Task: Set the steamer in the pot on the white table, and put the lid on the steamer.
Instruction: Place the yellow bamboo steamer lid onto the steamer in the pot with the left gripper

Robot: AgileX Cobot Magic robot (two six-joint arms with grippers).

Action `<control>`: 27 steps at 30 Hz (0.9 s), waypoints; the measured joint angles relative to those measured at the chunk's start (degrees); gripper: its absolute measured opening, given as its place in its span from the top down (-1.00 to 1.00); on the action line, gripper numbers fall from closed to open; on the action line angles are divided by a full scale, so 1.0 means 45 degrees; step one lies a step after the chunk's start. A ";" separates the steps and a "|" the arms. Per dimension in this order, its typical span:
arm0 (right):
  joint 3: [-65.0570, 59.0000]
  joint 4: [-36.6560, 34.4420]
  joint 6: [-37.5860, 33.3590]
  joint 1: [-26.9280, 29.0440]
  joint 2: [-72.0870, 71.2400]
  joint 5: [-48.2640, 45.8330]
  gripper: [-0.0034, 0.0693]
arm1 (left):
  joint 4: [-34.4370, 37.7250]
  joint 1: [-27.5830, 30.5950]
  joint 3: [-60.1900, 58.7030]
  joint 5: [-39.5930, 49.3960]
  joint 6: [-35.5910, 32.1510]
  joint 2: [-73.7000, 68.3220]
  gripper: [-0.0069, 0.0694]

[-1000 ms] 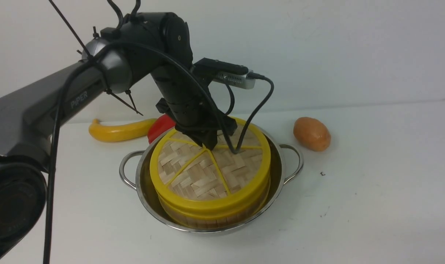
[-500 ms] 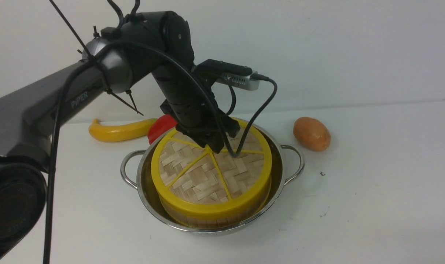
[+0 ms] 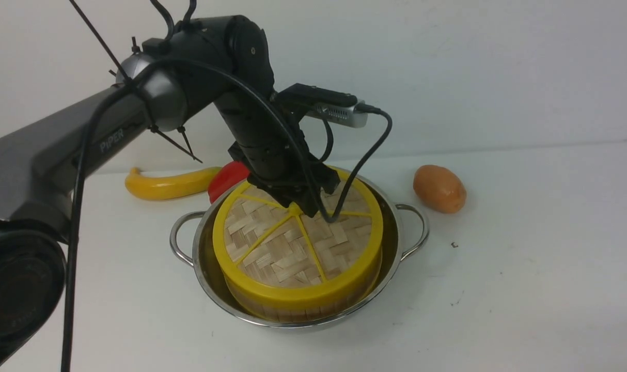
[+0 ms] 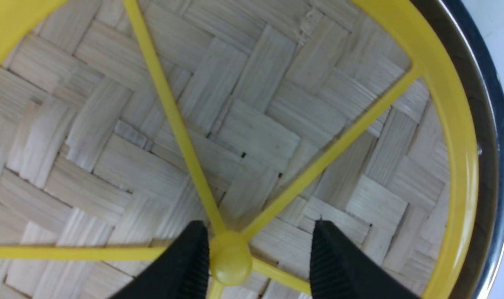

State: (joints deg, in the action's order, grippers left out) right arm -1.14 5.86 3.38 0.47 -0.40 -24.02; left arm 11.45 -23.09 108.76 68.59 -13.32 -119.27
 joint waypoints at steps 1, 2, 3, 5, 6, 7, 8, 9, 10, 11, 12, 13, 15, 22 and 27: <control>0.0000 0.0000 0.0000 0.0000 0.0000 0.0000 0.24 | -0.0056 0.0000 0.0100 0.0025 0.0000 0.0000 -0.03; 0.0000 0.0000 0.0000 0.0000 0.0000 0.0000 0.24 | -0.0154 0.0000 0.0221 0.0037 0.0000 -0.0004 -0.03; 0.0000 0.0000 0.0000 0.0000 0.0000 0.0000 0.24 | -0.0466 0.0000 0.0461 0.0099 0.0000 -0.0004 -0.03; 0.0000 0.0000 0.0000 0.0000 0.0000 0.0000 0.24 | -0.1133 0.0000 0.0989 0.0326 0.0000 -0.0004 -0.03; 0.0000 0.0000 0.0000 0.0000 0.0000 0.0000 0.24 | -0.1366 0.0000 0.1202 0.0376 0.0028 -0.0004 -0.03; 0.0000 0.0000 0.0000 0.0000 0.0000 0.0000 0.24 | -0.1876 0.0044 0.1510 0.0419 0.0113 -0.0004 -0.03; 0.0000 0.0000 0.0000 0.0000 0.0000 0.0000 0.24 | -0.1876 0.0044 0.1561 0.0419 0.0126 -0.0004 -0.03; 0.0000 0.0000 0.0000 0.0000 0.0000 0.0000 0.24 | -0.2380 0.0160 0.2001 0.0453 0.0313 -0.0004 -0.03; 0.0000 0.0000 0.0000 0.0000 0.0000 0.0000 0.24 | -0.2545 0.0226 0.2161 0.0453 0.0434 0.0014 -0.03; 0.0000 0.0000 0.0000 0.0000 0.0000 0.0000 0.24 | -0.2545 0.0303 0.2304 0.0453 0.0463 0.0029 -0.03; 0.0000 0.0000 0.0000 0.0000 0.0000 0.0000 0.24 | -0.2644 0.0387 0.2450 0.0453 0.0554 0.0069 -0.03; 0.0000 0.0000 0.0000 0.0000 0.0000 0.0000 0.24 | -0.2646 0.0400 0.2503 0.0467 0.0567 0.0091 -0.03; 0.0000 0.0000 0.0000 0.0000 0.0000 0.0000 0.24 | -0.2784 0.0538 0.2655 0.0470 0.0631 0.0318 -0.03; 0.0000 0.0000 0.0000 0.0000 0.0000 0.0004 0.24 | -0.3020 0.0607 0.2754 0.0665 0.0660 0.0958 -0.03; 0.0000 0.0000 0.0000 0.0000 0.0000 0.0004 0.24 | -0.2940 0.0630 0.2754 0.0679 0.0660 0.0958 -0.03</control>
State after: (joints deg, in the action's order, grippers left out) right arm -1.14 5.86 3.38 0.47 -0.40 -24.00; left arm -1.78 -20.25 121.15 71.65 -10.36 -114.96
